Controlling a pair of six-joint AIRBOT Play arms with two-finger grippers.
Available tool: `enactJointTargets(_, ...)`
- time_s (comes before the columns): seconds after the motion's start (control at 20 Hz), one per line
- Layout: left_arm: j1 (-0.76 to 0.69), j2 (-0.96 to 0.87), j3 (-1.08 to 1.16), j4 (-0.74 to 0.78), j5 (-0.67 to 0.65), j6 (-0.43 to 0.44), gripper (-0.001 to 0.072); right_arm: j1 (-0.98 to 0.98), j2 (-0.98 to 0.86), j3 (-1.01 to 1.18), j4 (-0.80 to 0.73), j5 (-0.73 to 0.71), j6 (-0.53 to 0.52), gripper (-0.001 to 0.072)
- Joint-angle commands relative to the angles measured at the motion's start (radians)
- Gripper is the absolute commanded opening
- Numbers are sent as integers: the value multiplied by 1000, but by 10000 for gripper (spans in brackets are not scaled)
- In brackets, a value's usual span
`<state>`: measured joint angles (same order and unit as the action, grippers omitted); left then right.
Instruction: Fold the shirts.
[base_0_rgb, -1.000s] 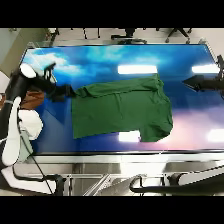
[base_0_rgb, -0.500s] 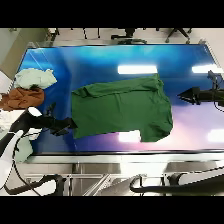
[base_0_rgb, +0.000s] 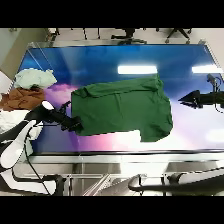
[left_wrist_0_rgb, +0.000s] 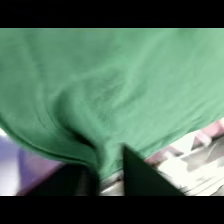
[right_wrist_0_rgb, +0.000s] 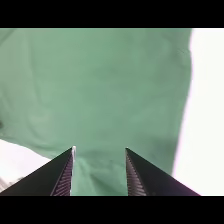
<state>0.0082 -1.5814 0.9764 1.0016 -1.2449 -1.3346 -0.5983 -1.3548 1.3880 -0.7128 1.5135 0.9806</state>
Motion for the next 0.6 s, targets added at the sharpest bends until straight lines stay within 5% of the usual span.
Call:
enactJointTargets(0.0,-6,-10,81,-26,-82,27,18,-26,4,-23,-130,6,72,363)
enactJointTargets(0.55,107,-10,101,-35,-71,34,18,2,11,-444,-113,-190,7,364)
